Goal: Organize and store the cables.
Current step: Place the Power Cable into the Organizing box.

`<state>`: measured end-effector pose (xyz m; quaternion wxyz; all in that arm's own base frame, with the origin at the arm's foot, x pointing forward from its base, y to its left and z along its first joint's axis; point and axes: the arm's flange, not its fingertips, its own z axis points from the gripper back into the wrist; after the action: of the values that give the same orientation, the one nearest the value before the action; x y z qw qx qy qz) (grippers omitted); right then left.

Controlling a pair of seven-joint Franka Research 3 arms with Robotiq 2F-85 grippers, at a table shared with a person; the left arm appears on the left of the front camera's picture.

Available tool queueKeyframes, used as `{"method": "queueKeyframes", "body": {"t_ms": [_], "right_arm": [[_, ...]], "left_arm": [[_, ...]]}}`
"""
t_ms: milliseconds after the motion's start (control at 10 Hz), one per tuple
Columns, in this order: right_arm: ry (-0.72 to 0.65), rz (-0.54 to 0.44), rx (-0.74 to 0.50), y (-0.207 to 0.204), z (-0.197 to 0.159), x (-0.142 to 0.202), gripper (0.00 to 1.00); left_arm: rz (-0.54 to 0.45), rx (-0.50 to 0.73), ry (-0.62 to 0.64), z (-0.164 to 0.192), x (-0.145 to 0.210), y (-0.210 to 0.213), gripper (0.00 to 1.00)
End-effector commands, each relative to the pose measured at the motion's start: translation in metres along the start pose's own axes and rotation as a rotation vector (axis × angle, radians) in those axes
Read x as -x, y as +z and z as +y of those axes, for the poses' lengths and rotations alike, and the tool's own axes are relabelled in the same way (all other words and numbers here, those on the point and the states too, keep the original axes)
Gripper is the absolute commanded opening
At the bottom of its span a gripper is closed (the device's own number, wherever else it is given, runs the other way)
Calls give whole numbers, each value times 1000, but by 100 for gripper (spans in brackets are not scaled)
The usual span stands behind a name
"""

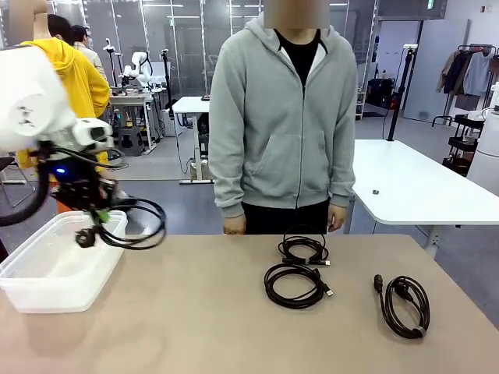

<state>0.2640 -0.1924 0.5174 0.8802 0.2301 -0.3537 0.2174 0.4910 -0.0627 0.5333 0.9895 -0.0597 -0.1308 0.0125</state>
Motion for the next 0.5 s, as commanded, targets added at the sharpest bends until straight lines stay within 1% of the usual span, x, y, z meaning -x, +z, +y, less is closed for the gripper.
{"method": "queueKeyframes", "body": {"t_ms": [0, 100, 200, 300, 400], "right_arm": [[18, -7, -7, 1, 0, 0, 100], [18, -7, -7, 1, 0, 0, 100], [18, -7, -7, 1, 0, 0, 100], [18, -7, -7, 1, 0, 0, 100], [18, -7, -7, 1, 0, 0, 100]], "left_arm": [[-59, 26, 36, 56, 4, 15, 18], [-71, 34, 53, 85, 7, 18, 18], [-71, 75, 51, 109, 10, 14, 18], [-91, 61, 62, 128, 10, 5, 18], [-83, 86, 94, 145, 6, -11, 18]]}}
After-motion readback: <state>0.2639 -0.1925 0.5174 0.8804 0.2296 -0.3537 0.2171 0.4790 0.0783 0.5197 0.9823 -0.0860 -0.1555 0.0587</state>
